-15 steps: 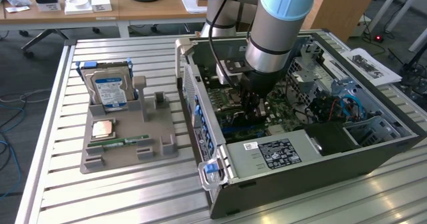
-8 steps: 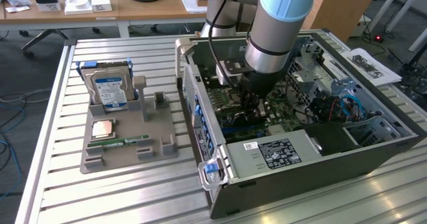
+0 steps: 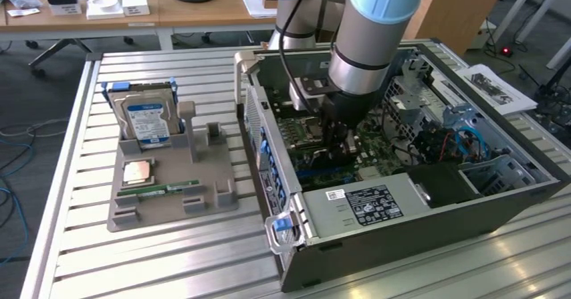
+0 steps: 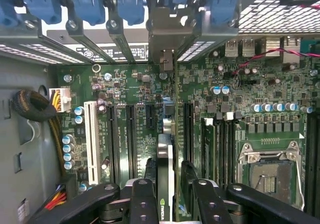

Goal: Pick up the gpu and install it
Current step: 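Insert the gpu into the slot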

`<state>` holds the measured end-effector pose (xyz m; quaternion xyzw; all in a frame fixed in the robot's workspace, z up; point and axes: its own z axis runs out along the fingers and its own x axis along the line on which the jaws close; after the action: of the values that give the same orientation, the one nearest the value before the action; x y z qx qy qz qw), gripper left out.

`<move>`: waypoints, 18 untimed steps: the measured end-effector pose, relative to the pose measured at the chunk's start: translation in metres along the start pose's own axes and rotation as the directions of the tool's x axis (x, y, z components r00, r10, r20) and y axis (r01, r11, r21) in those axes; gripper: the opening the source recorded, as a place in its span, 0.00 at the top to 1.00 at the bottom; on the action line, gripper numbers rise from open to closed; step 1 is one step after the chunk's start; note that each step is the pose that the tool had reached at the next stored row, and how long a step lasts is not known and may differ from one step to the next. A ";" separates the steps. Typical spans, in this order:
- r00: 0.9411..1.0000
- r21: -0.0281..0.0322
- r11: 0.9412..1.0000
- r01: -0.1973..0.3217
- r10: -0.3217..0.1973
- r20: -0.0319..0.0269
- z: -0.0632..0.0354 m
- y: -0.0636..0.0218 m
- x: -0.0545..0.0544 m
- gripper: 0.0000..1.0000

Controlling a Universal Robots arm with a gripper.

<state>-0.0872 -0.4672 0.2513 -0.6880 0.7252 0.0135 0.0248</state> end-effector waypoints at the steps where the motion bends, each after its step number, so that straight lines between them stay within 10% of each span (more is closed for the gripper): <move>1: 1.000 0.000 1.000 0.000 0.000 0.000 -0.0021 0.0000 0.000 0.66; 18: 1.000 0.000 1.000 0.000 0.000 -0.001 -0.0107 -0.0001 -0.001 0.66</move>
<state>-0.0872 -0.4668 0.2620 -0.6879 0.7253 0.0132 0.0245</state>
